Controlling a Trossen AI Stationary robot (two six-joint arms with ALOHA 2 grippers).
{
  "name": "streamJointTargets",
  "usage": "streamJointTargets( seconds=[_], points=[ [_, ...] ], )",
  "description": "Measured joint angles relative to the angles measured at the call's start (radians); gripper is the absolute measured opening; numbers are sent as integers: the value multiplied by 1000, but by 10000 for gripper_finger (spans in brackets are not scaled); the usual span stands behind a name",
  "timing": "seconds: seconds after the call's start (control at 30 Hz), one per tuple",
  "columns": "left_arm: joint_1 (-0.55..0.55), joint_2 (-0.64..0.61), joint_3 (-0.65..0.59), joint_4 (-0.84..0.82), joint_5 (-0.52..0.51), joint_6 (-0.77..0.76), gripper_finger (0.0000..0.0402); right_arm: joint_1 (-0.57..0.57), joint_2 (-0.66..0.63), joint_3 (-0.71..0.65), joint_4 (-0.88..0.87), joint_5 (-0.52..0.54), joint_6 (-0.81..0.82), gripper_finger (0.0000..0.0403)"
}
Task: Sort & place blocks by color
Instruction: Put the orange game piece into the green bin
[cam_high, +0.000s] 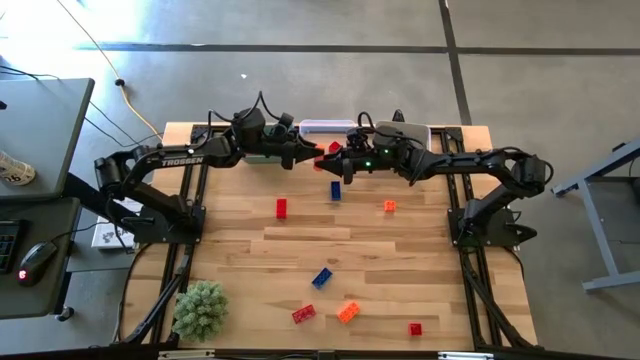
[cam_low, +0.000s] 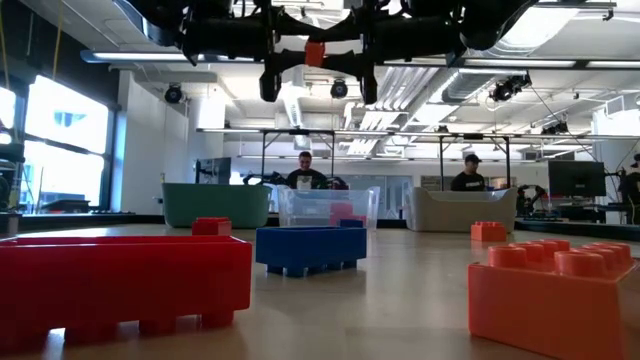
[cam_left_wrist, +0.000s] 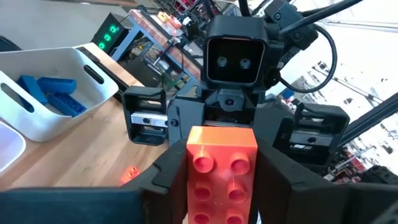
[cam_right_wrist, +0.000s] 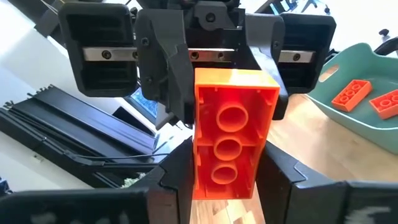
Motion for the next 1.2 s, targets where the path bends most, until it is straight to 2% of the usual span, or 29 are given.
streamJointTargets(
  seconds=[0.13,0.5,0.7,0.87,1.2],
  points=[
    [0,0,0,-1,-1,7,113,0,0,0,-2,2,4,116],
    [3,0,0,-38,-14,41,113,-5,0,1,-35,8,-16,205],
    [41,0,0,-108,-29,87,113,-43,0,1,-69,2,-17,227],
    [98,0,0,-194,-99,157,113,-76,0,1,-89,-4,-31,228],
    [252,0,0,-428,-313,270,113,-95,0,1,-159,-3,-120,229]
  ],
)
